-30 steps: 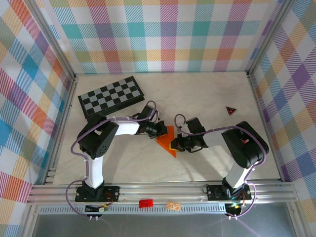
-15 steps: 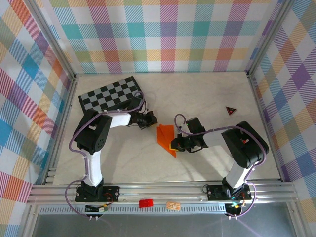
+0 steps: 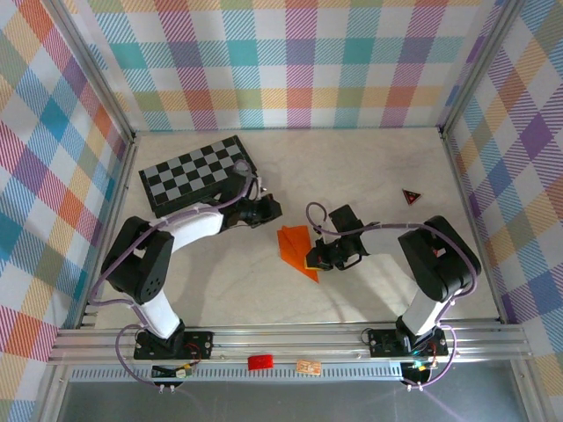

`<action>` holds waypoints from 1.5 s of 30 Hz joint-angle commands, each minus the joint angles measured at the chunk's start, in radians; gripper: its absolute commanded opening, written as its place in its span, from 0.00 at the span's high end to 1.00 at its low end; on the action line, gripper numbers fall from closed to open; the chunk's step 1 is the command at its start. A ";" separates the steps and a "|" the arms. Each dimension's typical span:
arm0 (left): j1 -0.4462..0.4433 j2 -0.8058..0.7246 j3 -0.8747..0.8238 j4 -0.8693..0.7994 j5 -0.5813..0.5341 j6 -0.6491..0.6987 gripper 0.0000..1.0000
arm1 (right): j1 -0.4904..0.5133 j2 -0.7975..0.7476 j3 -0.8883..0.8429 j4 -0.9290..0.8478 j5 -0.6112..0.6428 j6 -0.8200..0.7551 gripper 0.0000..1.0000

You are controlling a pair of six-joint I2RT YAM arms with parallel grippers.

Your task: Fold a paper plane with a square sheet of paper (pick it up from the middle)

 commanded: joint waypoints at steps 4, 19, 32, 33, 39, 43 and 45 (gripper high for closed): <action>-0.105 0.074 0.001 0.036 0.007 -0.008 0.93 | 0.007 -0.189 0.018 -0.040 0.042 0.087 0.77; -0.115 0.223 0.068 -0.077 -0.048 0.060 0.94 | 0.033 -0.360 -0.202 -0.051 0.049 0.390 0.65; -0.115 0.235 -0.003 -0.072 -0.050 0.036 0.94 | 0.051 -0.291 -0.241 -0.036 0.117 0.481 0.61; -0.115 0.236 -0.002 -0.073 -0.048 0.035 0.94 | 0.051 -0.285 -0.245 -0.012 0.111 0.489 0.61; -0.115 0.243 0.007 -0.076 -0.034 0.035 0.94 | 0.053 -0.262 -0.243 0.085 0.090 0.511 0.64; -0.115 0.246 0.004 -0.071 -0.033 0.029 0.94 | 0.054 -0.282 -0.246 0.106 0.103 0.514 0.66; -0.116 0.251 0.001 -0.067 -0.030 0.027 0.94 | 0.054 -0.285 -0.244 0.115 0.101 0.503 0.65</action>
